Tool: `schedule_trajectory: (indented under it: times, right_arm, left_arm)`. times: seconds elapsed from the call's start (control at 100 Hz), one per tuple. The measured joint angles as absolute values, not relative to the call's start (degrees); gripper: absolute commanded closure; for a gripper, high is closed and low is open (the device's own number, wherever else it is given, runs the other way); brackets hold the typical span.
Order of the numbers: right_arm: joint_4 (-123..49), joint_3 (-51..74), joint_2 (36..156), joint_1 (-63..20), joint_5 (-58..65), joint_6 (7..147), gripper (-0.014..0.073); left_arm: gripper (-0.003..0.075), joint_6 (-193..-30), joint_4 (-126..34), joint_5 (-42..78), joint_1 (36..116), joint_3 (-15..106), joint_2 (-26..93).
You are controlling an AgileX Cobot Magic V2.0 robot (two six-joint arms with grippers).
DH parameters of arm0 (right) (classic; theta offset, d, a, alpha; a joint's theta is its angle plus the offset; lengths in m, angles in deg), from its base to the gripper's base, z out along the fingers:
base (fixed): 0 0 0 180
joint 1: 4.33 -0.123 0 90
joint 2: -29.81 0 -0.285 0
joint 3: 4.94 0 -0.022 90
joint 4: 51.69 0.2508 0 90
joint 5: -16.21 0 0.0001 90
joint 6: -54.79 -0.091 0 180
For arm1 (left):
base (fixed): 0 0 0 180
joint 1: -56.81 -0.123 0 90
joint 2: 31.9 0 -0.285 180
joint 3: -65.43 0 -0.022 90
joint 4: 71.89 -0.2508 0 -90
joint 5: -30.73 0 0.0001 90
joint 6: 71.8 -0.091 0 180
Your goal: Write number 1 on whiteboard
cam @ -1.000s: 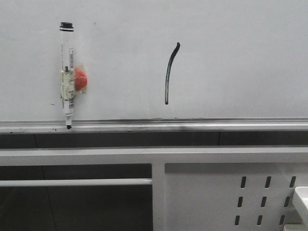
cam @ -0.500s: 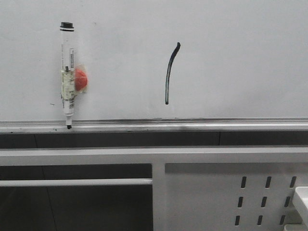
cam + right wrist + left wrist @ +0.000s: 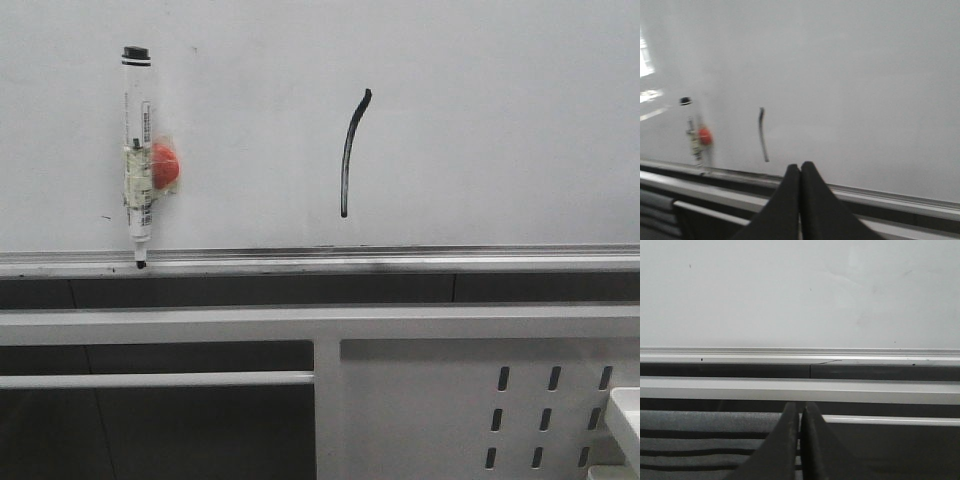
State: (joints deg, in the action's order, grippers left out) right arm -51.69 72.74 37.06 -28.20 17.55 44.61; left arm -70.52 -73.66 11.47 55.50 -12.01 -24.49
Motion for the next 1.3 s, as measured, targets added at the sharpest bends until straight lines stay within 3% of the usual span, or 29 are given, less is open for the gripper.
schedule_trajectory:
  times: [0.26, 0.52, 0.81, 1.3]
  right_arm:
    - [-51.7, 72.7, 36.9, -9.1, 9.6, 46.5, 0.0663]
    - [-51.7, 72.7, 36.9, 0.9, -1.1, 50.3, 0.0663]
    - [-51.7, 72.7, 36.9, 6.6, -2.5, 53.4, 0.0663]
    - [-51.7, 72.7, 36.9, 6.8, -2.6, 56.2, 0.0663]
  left_arm:
    - [0.074, -70.5, -73.7, 11.5, 55.5, -12.0, -24.5]
    - [0.074, -70.5, -73.7, 11.5, 55.5, -12.0, -24.5]
    - [0.074, -70.5, -73.7, 11.5, 55.5, -12.0, -24.5]
    - [0.074, -70.5, -73.7, 11.5, 55.5, -12.0, -24.5]
